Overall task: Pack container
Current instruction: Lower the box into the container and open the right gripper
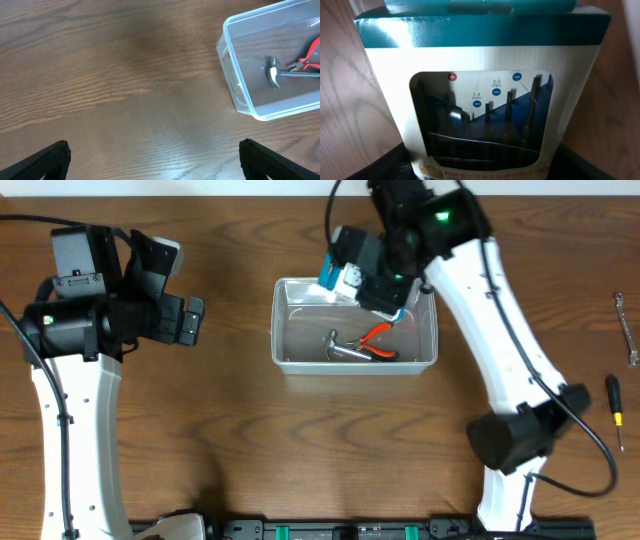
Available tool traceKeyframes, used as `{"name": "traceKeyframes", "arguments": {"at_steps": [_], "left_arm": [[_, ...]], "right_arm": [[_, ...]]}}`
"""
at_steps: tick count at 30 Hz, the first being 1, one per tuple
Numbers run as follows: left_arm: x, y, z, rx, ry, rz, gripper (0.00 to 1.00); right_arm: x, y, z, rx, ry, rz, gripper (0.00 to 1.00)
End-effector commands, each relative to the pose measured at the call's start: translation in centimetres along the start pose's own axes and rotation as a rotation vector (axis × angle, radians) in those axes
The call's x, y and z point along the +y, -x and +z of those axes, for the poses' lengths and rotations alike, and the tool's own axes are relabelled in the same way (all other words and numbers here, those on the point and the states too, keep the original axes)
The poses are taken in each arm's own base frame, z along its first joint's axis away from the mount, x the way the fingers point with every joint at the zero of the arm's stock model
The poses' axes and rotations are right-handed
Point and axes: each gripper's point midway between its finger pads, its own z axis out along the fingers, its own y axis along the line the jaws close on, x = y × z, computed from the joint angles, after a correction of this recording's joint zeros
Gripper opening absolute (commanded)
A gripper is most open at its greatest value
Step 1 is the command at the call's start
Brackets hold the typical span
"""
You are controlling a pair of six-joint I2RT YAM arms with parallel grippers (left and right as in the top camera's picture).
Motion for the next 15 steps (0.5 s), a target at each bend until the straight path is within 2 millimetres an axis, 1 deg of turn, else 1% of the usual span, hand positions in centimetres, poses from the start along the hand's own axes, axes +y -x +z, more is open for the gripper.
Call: {"name": "traceKeyframes", "arguments": {"at_steps": [1,6,12,15], "left_arm": [[0.0,0.1,0.1,-0.003,-0.009,-0.007,0.98],[0.0,0.1,0.1,-0.003,-0.009,-0.007,0.98],[0.0,0.1,0.1,-0.003,-0.009,-0.007,0.98],[0.0,0.1,0.1,-0.003,-0.009,-0.007,0.98]], "right_arm": [[0.6,0.5,2.6,0.036,0.04,-0.035,0.43],[2.0,0.9,5.8,0.073,0.117,-0.052,0.44],[3.2,1.1,8.3,0.112,0.16,-0.073,0.45],[3.9,0.9,9.5,0.127,0.207,-0.1,0.45]]}}
